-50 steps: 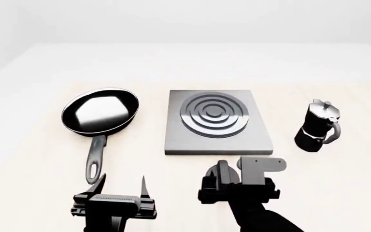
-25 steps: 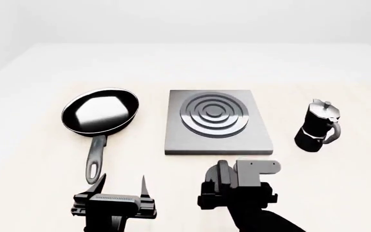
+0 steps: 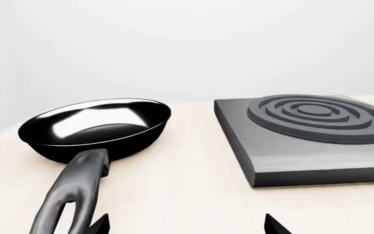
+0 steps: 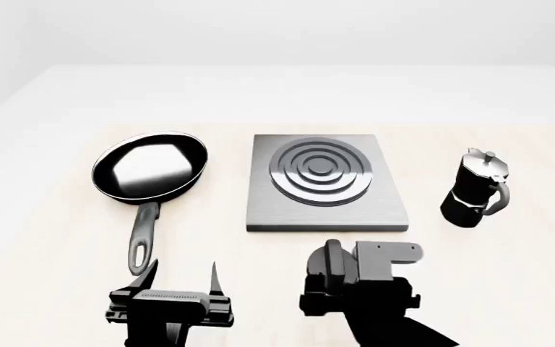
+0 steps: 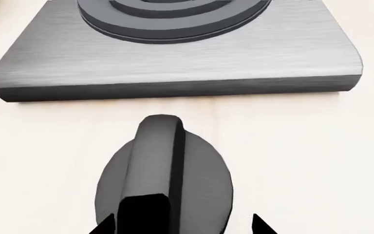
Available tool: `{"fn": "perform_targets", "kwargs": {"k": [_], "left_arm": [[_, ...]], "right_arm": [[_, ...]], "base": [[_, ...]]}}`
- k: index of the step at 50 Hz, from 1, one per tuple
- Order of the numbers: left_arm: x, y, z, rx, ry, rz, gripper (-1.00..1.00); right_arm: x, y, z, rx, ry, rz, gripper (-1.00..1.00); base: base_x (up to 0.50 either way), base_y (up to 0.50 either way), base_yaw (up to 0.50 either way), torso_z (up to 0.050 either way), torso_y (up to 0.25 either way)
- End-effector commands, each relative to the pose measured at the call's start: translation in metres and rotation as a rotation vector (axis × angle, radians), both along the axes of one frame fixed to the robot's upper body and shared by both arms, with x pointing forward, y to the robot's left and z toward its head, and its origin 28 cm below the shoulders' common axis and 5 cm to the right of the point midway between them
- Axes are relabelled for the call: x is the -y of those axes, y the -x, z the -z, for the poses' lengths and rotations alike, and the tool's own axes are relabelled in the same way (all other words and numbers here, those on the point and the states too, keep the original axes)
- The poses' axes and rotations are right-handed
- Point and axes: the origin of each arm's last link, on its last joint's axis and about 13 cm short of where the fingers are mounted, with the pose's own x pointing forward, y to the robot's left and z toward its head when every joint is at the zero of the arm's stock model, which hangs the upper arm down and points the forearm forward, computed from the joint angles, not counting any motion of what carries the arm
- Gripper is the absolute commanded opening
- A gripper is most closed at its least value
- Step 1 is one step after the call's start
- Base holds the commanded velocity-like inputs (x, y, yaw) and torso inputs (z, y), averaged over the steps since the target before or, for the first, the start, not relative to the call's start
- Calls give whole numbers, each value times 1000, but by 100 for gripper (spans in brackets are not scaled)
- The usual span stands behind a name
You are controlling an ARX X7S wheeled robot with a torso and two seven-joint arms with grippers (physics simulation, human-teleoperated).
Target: Turn on the stove and put the frying pan on it.
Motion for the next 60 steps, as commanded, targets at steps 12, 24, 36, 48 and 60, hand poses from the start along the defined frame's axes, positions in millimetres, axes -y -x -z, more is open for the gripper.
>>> {"fn": "perform_targets", "kwargs": {"k": [12,24,36,48,60], "left_arm": [[0,1,-1,0,2,0,100],[0,1,-1,0,1,0,100],[0,1,-1,0,1,1,100],[0,3,-4,0,3,1,100],[1,2,-2,-1,-1,0,100]], "right_arm": [[15,7,-6,4,163,136,100],[24,11,-12,20,250,205,100],[26,12,-13,23,268,225,100],[46,8,-14,364,405,468,100],[56,10,23,577,307,499,100]], "base": [[0,0,0,0,0],[0,0,0,0,0],[0,0,0,0,0],[0,0,0,0,0],[0,0,0,0,0]]}}
